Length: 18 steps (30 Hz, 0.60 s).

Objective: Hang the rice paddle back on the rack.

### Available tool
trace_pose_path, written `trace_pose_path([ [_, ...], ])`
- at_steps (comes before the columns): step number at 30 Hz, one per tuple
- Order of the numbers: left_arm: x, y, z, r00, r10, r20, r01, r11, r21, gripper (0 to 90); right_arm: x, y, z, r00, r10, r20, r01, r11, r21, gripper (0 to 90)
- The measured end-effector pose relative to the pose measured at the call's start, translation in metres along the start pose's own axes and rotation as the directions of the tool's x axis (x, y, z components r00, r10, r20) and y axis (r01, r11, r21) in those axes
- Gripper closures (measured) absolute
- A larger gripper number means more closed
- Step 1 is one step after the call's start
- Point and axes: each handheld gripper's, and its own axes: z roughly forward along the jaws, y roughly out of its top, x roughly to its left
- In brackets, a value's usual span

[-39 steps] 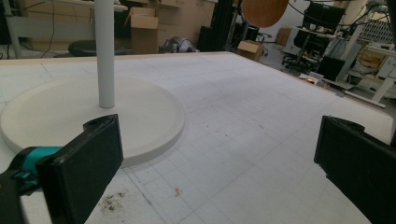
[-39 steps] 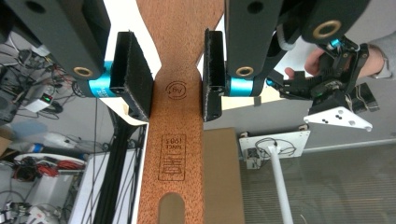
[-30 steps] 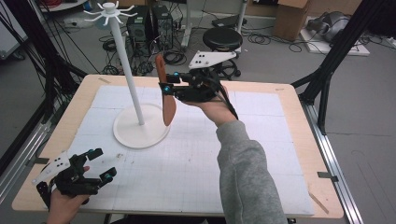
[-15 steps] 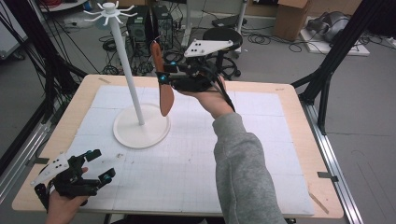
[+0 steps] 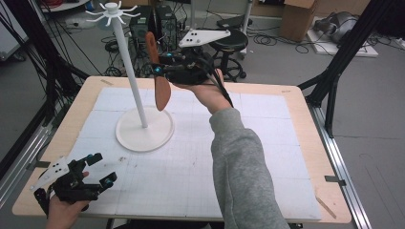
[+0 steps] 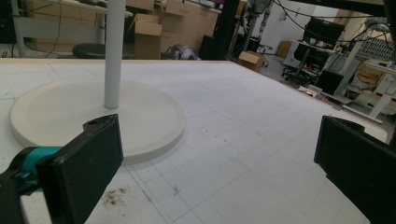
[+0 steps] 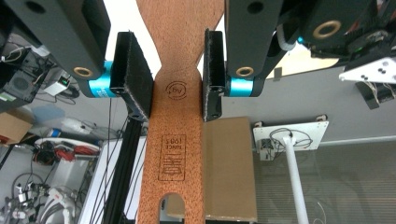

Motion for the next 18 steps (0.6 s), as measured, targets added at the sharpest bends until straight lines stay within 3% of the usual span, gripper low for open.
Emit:
trace_pose_path([
  [7, 0.000, -0.001, -0.004, 1.0000, 0.000, -0.008, 0.000, 1.0000, 0.000, 1.7, 0.003, 0.012, 0.015, 0.9999, -0.009, 0.012, 0.009, 1.0000, -0.002, 64.3],
  [18, 0.001, -0.001, -0.007, 0.9999, -0.005, -0.015, 0.005, 1.0000, -0.001, 1.8, 0.000, 0.019, 0.025, 1.0000, -0.007, 0.002, 0.007, 1.0000, 0.005, 64.3],
])
